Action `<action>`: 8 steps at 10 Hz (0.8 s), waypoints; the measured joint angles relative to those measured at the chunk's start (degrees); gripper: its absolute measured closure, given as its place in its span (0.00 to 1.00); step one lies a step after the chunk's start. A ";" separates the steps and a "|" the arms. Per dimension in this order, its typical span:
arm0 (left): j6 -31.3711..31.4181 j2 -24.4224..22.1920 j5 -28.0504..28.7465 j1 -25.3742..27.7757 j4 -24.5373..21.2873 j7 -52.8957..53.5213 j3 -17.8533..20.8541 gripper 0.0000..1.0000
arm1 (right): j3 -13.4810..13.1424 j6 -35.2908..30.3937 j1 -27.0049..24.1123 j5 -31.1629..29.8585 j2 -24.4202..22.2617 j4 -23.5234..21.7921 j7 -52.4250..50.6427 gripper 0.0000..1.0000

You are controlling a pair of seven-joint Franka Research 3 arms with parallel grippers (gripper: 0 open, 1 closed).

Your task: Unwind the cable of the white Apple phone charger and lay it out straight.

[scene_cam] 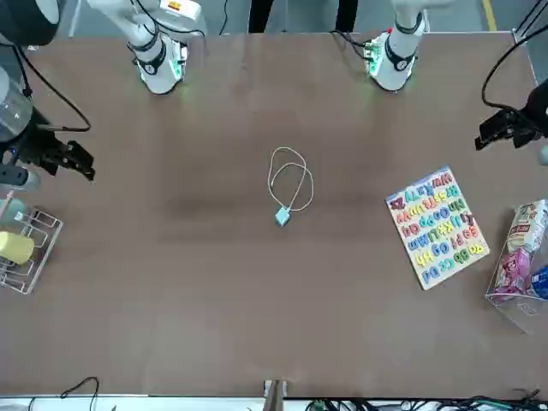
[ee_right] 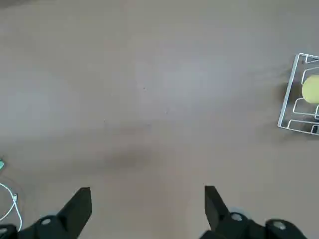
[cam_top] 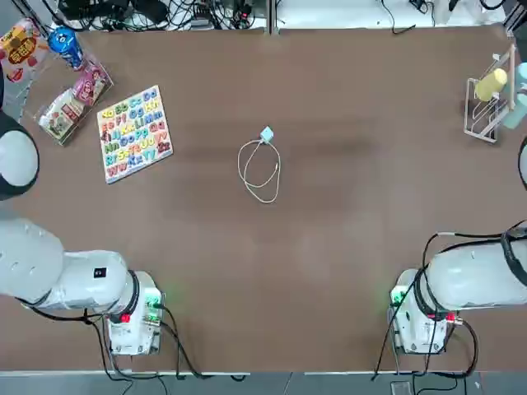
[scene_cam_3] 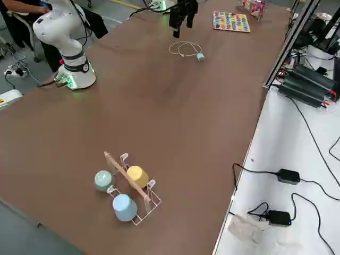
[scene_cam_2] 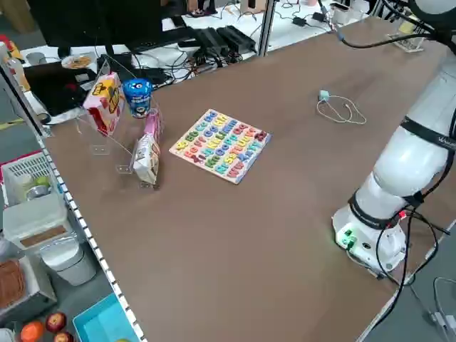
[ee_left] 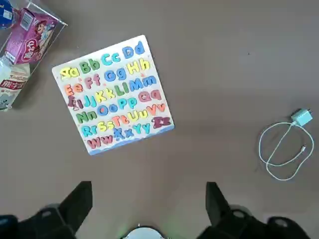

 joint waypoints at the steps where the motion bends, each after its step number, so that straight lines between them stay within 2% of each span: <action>1: 0.01 0.00 0.00 0.04 0.02 0.38 0.01 0.00 | 0.01 0.00 0.00 0.00 0.00 0.00 0.00 0.00; 5: 2.21 0.43 -0.01 -0.56 -0.43 4.95 -0.36 0.00 | 0.10 0.00 0.07 0.00 0.00 -0.03 0.00 0.00; 8: 6.41 5.71 -0.19 -4.53 -2.27 8.03 -1.92 0.00 | 0.13 -0.05 0.11 0.00 0.00 -0.13 0.00 0.00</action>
